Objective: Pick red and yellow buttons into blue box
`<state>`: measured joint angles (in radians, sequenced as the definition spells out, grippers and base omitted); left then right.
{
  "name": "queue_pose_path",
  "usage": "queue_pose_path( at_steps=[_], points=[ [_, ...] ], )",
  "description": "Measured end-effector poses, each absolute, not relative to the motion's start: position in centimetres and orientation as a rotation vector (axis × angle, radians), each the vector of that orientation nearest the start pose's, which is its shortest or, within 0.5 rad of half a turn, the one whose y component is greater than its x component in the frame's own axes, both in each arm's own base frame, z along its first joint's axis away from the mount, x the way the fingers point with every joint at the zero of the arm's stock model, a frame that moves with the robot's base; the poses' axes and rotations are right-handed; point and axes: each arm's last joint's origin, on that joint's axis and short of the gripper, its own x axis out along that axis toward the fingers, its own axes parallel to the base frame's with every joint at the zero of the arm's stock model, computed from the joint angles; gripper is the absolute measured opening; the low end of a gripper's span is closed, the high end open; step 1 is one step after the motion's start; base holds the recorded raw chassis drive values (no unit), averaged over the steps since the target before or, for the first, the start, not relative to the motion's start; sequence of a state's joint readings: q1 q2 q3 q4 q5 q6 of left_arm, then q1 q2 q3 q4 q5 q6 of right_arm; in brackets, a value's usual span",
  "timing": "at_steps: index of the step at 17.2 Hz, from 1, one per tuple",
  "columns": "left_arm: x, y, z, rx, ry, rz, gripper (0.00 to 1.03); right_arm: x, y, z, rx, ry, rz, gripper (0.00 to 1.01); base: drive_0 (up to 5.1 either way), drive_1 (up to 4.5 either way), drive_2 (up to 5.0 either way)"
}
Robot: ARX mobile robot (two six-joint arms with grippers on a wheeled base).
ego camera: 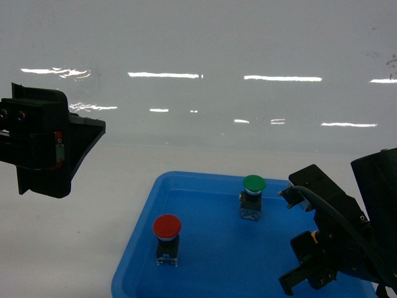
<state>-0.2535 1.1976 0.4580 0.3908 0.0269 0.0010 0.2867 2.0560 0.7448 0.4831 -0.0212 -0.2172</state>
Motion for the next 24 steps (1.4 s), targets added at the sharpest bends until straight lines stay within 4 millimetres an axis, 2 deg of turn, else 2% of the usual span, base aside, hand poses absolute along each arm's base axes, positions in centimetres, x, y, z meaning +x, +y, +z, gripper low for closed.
queue_pose_path(
  at_steps=[6, 7, 8, 11, 12, 16, 17, 20, 21, 22, 23, 24],
  points=[
    [22.8, -6.0, 19.6, 0.040, 0.347, -0.278, 0.98, 31.2, 8.8, 4.6, -0.303, 0.768, 0.347, 0.29, 0.0, 0.00, 0.0],
    [22.8, -6.0, 19.5, 0.040, 0.348, -0.278, 0.98, 30.9, 8.2, 5.1, -0.291, 0.743, 0.334, 0.29, 0.0, 0.00, 0.0],
    [22.8, -6.0, 19.5, 0.040, 0.348, -0.278, 0.98, 30.8, 7.4, 6.6, -0.274, 0.679, 0.298, 0.29, 0.0, 0.00, 0.0],
    [22.8, -6.0, 19.5, 0.040, 0.348, -0.278, 0.98, 29.8, 5.1, 12.8, -0.222, 0.397, 0.176, 0.29, 0.0, 0.00, 0.0],
    [22.8, -6.0, 19.5, 0.040, 0.347, -0.277, 0.98, 29.0, 4.7, 13.8, -0.209, 0.363, 0.162, 0.29, 0.0, 0.00, 0.0],
    [22.8, -6.0, 19.5, 0.040, 0.348, -0.277, 0.98, 23.1, 3.5, 16.9, -0.170, 0.173, 0.072, 0.29, 0.0, 0.00, 0.0],
    [22.8, -6.0, 19.5, 0.040, 0.348, -0.277, 0.98, 21.4, 3.3, 16.8, -0.163, 0.156, 0.047, 0.29, 0.0, 0.00, 0.0],
    [22.8, -6.0, 19.5, 0.040, 0.347, -0.278, 0.98, 16.3, 3.0, 14.9, -0.172, 0.180, 0.006, 0.29, 0.0, 0.00, 0.0],
    [22.8, -6.0, 19.5, 0.040, 0.348, -0.277, 0.98, 14.0, 2.9, 14.5, -0.180, 0.184, 0.004, 0.29, 0.0, 0.00, 0.0],
    [22.8, -6.0, 19.5, 0.041, 0.348, -0.277, 0.98, 11.3, 2.5, 15.6, -0.166, 0.122, -0.003, 0.29, 0.0, 0.00, 0.0],
    [22.8, -6.0, 19.5, 0.041, 0.348, -0.277, 0.98, 10.0, 2.3, 15.6, -0.165, 0.109, 0.004, 0.29, 0.0, 0.00, 0.0],
    [22.8, -6.0, 19.5, 0.041, 0.347, -0.277, 0.98, 9.7, 2.3, 15.9, -0.156, 0.067, 0.009, 0.29, 0.0, 0.00, 0.0]
  ],
)
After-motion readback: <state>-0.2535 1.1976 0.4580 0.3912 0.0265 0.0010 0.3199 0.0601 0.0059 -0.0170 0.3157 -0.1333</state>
